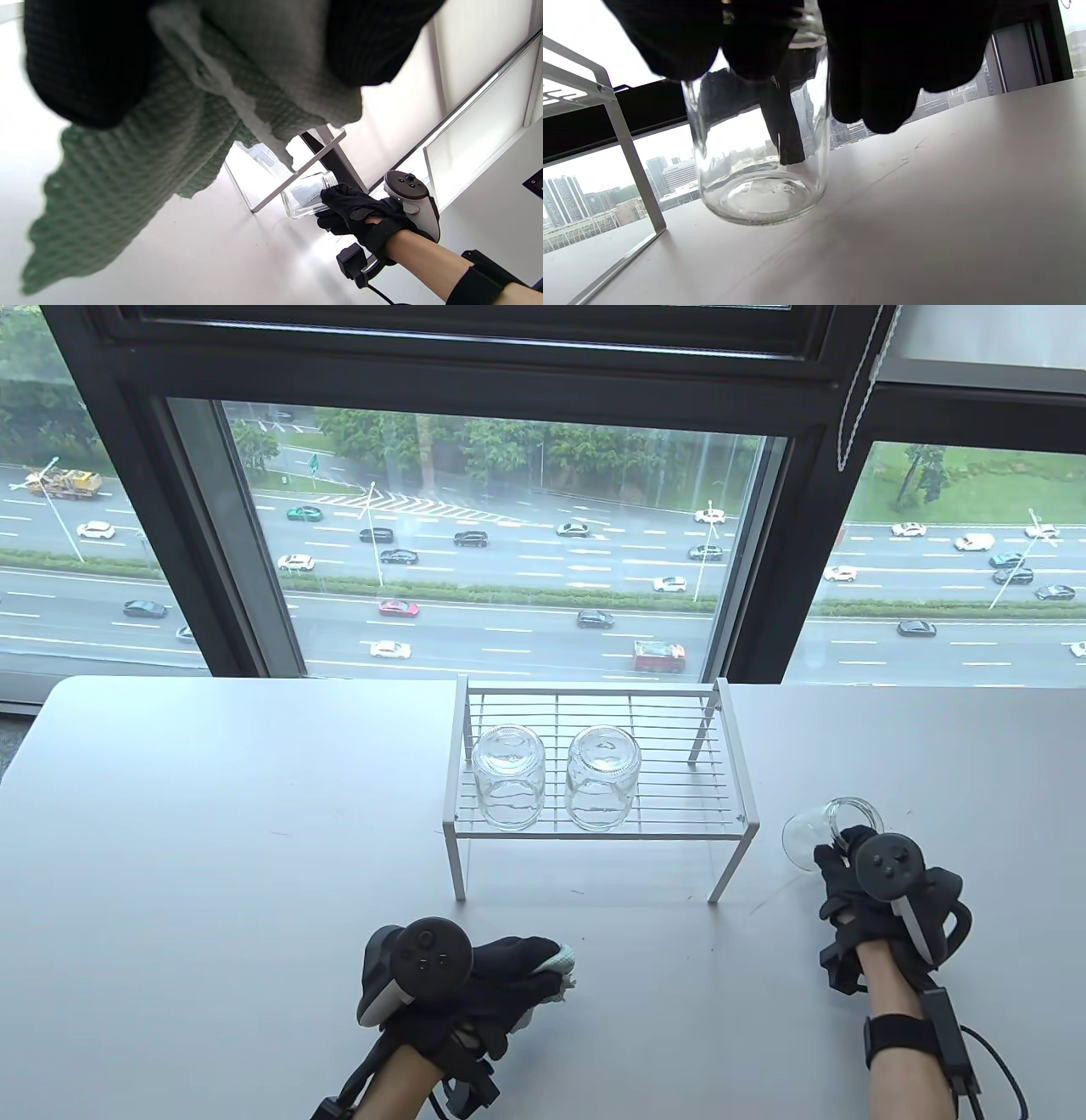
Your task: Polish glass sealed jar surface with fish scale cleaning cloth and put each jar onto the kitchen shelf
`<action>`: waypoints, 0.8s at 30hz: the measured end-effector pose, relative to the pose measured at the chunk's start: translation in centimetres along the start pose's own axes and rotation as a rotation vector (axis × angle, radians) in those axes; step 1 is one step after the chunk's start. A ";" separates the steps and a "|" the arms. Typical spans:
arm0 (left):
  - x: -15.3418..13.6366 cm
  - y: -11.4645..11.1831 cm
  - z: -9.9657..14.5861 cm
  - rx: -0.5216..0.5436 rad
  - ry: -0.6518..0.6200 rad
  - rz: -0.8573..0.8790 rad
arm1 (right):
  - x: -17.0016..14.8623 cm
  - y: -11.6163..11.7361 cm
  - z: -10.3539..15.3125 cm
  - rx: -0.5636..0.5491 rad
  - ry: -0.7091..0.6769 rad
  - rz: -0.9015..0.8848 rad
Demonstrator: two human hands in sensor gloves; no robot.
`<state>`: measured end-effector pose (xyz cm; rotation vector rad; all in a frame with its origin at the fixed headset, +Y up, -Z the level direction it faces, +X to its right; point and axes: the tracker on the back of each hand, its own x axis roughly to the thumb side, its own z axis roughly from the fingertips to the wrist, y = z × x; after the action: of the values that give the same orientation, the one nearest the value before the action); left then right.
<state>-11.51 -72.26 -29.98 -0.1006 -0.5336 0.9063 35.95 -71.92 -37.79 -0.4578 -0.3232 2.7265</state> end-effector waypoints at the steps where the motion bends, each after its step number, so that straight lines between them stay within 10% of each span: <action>1: 0.0 0.0 0.0 0.016 -0.008 0.048 | -0.2 -0.7 0.8 0.001 -0.018 -0.010; 12: -0.5 0.2 0.2 0.204 -0.051 0.417 | 2.2 -6.6 11.1 0.100 -0.318 -0.200; 24: -0.5 -1.0 0.2 0.162 -0.065 0.808 | 15.8 -2.6 16.7 0.516 -0.665 -0.712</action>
<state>-11.09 -73.32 -29.68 -0.1430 -0.4777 1.7421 16.90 -66.25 -25.98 0.6073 0.0677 2.0486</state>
